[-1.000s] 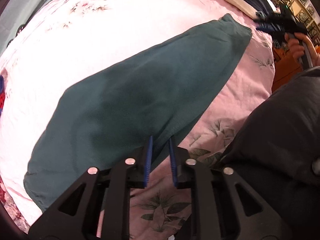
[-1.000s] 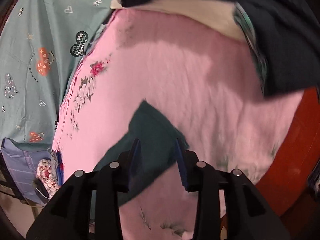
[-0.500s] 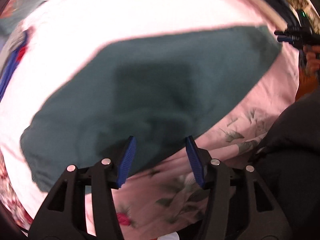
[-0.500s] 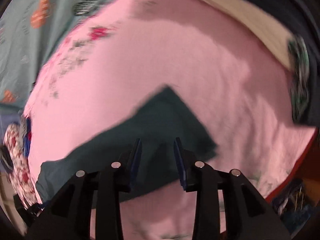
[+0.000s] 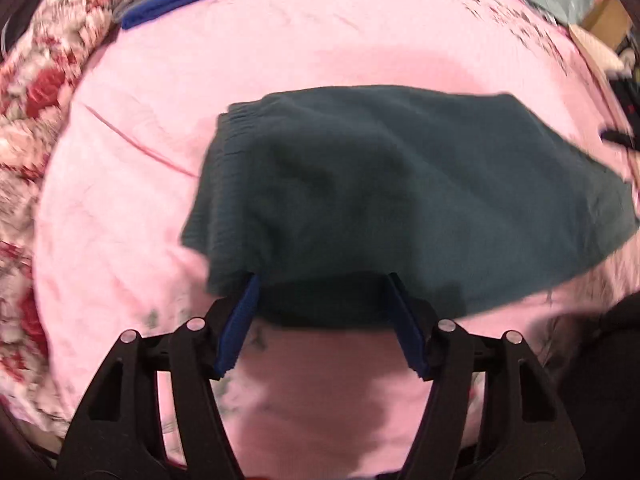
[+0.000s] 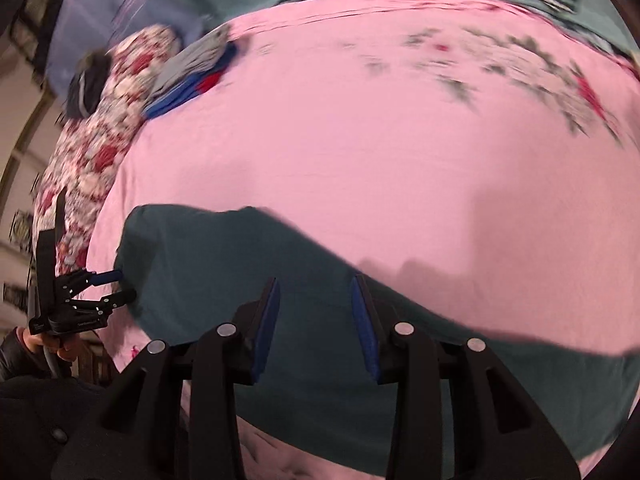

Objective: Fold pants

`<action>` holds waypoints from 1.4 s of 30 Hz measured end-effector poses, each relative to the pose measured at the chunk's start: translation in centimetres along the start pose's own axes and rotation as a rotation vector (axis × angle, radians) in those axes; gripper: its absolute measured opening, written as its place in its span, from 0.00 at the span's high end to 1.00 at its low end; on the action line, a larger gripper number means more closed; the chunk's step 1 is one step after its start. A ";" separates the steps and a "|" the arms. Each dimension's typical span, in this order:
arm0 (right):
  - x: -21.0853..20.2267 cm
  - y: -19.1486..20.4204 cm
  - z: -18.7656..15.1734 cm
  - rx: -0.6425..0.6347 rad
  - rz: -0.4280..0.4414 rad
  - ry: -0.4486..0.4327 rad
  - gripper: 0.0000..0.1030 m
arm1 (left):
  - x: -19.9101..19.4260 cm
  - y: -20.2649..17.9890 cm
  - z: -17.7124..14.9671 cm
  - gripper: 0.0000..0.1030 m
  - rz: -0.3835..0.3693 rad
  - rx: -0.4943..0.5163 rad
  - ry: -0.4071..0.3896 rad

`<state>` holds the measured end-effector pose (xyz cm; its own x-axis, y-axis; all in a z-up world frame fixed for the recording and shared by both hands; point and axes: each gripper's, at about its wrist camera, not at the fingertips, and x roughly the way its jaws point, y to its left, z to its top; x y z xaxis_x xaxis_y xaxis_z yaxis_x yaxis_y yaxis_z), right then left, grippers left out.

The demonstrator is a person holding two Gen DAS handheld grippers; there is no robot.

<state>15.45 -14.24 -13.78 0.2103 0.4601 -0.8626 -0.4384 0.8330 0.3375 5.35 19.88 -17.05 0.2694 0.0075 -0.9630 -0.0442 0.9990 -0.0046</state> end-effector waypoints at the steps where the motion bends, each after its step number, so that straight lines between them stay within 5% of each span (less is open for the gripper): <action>1: 0.7 0.8 0.7 -0.022 0.004 0.008 0.61 | -0.6 -0.2 -0.1 0.37 0.019 0.018 -0.010; 4: 1.8 2.6 1.8 -0.063 -0.001 0.030 0.60 | -3.2 -1.0 0.6 0.36 0.007 0.047 -0.086; 9: 3.9 4.1 3.9 -0.120 0.002 0.080 0.60 | -4.9 -1.4 3.7 0.13 -0.052 0.014 -0.218; 12: 5.0 4.5 5.2 -0.158 0.001 0.111 0.60 | -1.9 -2.5 5.5 0.11 -0.056 -0.008 -0.173; 16: 6.4 4.6 6.1 -0.223 0.015 0.159 0.59 | 3.1 -2.3 5.8 0.08 -0.019 -0.037 0.003; 27: 11.1 3.5 8.4 -0.222 0.151 0.320 0.59 | 3.6 -3.7 5.5 0.02 -0.015 0.020 -0.043; 38: 8.9 4.8 7.6 -0.313 0.478 0.486 0.59 | 4.5 -3.6 4.6 0.02 -0.016 0.021 -0.070; 42: 9.8 4.8 7.0 -0.320 0.443 0.520 0.59 | 4.5 -3.7 4.5 0.02 -0.015 0.021 -0.077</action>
<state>21.55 -3.59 -18.03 -0.4500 0.4607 -0.7650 -0.6353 0.4369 0.6368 11.05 16.37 -20.19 0.3427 -0.0050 -0.9394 -0.0197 0.9997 -0.0125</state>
